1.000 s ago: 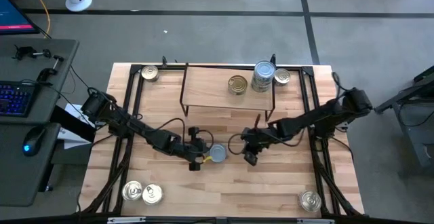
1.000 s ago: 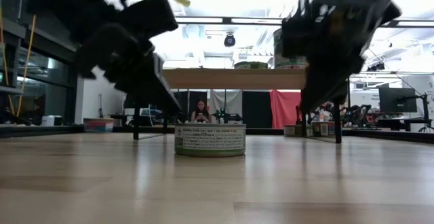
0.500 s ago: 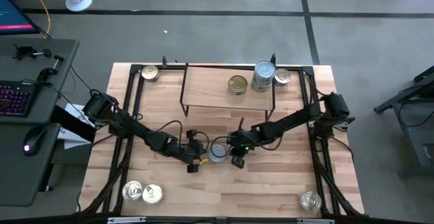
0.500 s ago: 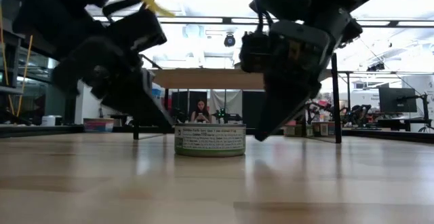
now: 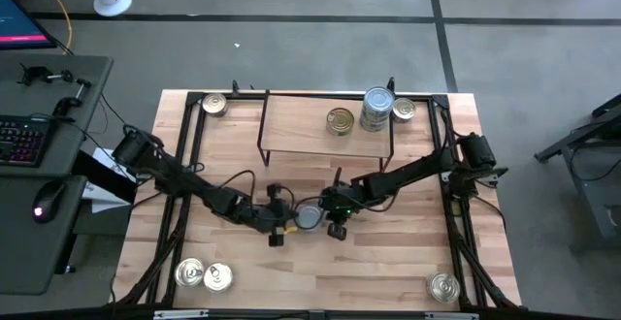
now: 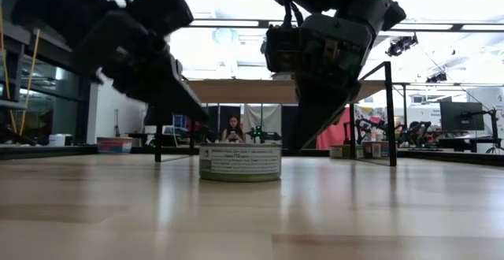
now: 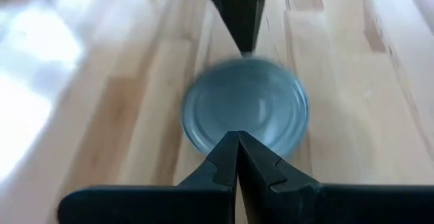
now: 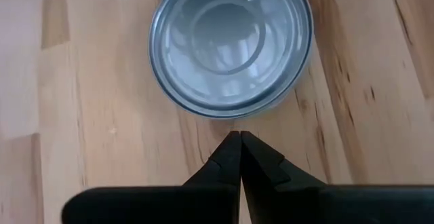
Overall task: Stack canned seafood by type on shelf
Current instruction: Stack the green white tuna can on top of the other green white tuna can on the shelf
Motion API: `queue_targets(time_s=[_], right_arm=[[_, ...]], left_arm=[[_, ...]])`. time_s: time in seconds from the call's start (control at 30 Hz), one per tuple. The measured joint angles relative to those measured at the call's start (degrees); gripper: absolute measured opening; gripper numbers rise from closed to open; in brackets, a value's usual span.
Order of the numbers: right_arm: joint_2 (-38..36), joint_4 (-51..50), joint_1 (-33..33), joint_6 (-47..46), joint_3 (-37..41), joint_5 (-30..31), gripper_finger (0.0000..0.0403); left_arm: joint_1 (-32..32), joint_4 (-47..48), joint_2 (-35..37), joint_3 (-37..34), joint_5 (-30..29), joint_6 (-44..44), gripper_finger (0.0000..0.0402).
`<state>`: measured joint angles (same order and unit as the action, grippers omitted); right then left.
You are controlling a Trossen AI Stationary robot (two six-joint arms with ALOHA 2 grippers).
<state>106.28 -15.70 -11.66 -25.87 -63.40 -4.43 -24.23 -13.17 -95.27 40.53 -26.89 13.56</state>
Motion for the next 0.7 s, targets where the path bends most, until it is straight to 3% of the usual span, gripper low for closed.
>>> queue_targets(time_s=[0.7], right_arm=[[0.0,2.6,0.0,0.4,-0.2,0.9,0.0]], left_arm=[[-0.6,-6.0,-6.8,0.1,1.0,0.6,0.0]])
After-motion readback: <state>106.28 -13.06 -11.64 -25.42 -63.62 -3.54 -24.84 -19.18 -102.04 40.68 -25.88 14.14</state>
